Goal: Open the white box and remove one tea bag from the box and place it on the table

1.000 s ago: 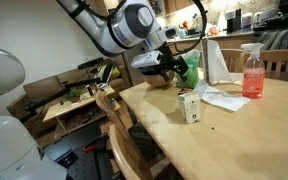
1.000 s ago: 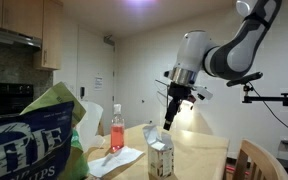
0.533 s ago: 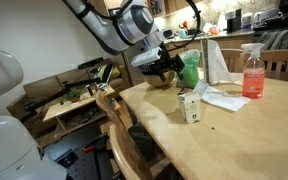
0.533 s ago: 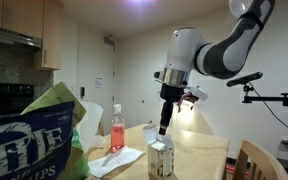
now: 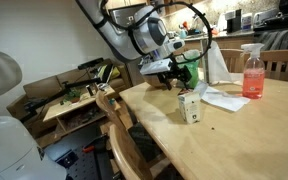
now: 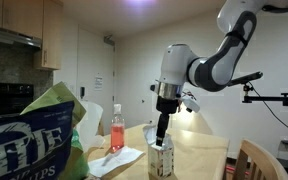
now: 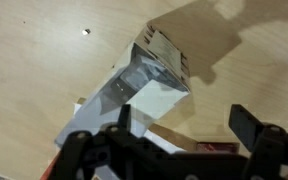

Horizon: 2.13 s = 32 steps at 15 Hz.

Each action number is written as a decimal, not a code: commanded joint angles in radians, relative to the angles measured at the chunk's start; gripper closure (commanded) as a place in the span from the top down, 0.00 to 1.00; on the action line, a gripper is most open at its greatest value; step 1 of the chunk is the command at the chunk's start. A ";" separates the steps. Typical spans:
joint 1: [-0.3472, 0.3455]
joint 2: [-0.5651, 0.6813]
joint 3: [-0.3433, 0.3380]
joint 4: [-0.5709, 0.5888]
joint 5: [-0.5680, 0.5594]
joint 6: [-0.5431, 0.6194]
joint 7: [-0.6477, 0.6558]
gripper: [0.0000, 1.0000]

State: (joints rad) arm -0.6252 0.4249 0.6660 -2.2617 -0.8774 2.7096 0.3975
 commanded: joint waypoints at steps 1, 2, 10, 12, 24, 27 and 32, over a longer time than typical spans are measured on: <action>0.189 0.009 -0.210 0.044 0.144 0.060 -0.091 1.00; 0.225 0.016 -0.253 0.050 0.195 0.078 -0.120 1.00; 0.454 0.013 -0.482 0.044 0.442 0.133 -0.289 1.00; 0.454 0.013 -0.485 0.045 0.442 0.133 -0.288 1.00; 0.582 0.032 -0.589 0.061 0.663 0.117 -0.444 1.00; 0.582 0.039 -0.587 0.066 0.694 0.110 -0.468 1.00; 0.574 0.047 -0.580 0.070 0.741 0.108 -0.503 1.00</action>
State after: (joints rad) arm -0.0576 0.4653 0.0927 -2.2039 -0.1779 2.8214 -0.0605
